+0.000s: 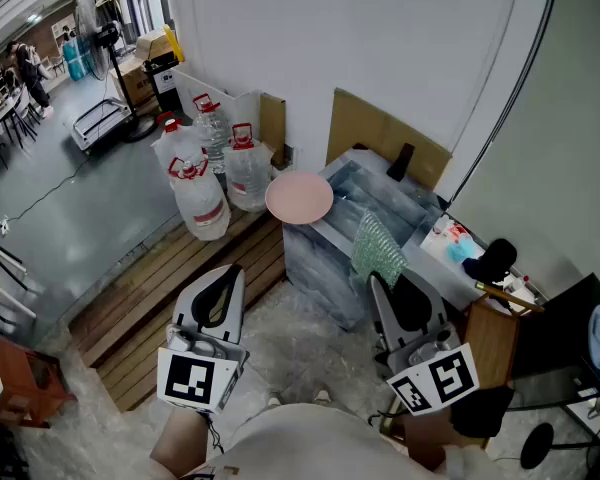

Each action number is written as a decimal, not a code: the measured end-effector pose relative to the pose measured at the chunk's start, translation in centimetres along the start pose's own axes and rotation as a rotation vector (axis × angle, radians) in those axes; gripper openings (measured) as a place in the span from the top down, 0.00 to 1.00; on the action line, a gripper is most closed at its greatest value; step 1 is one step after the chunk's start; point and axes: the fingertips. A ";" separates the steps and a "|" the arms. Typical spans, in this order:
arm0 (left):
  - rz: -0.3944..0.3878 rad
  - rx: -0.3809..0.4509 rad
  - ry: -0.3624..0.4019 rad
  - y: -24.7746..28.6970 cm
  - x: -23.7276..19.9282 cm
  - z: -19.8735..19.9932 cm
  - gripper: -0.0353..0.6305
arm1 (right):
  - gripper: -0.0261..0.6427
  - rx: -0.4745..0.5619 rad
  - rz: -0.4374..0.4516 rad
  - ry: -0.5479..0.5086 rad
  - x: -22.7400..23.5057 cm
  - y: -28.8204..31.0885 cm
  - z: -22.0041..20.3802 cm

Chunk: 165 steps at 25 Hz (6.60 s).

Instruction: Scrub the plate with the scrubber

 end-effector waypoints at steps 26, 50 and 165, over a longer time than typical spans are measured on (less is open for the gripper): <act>0.021 -0.032 -0.010 5.8 6.8 -0.1 0.92 | 0.81 -0.054 0.061 0.047 8.9 -2.6 -2.0; 0.002 -0.117 -0.058 16.9 0.2 -9.0 0.92 | 0.81 -0.161 0.026 0.063 16.1 10.3 -9.4; -0.292 -0.899 -0.827 43.6 -4.9 -54.5 0.90 | 0.76 -1.290 0.568 -0.253 21.2 40.5 -55.4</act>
Point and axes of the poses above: the fingertips, and each gripper's own axes: y forward along the fingers, x to its right, z out of its top, and after that the axes turned 9 degrees about y, right-handed
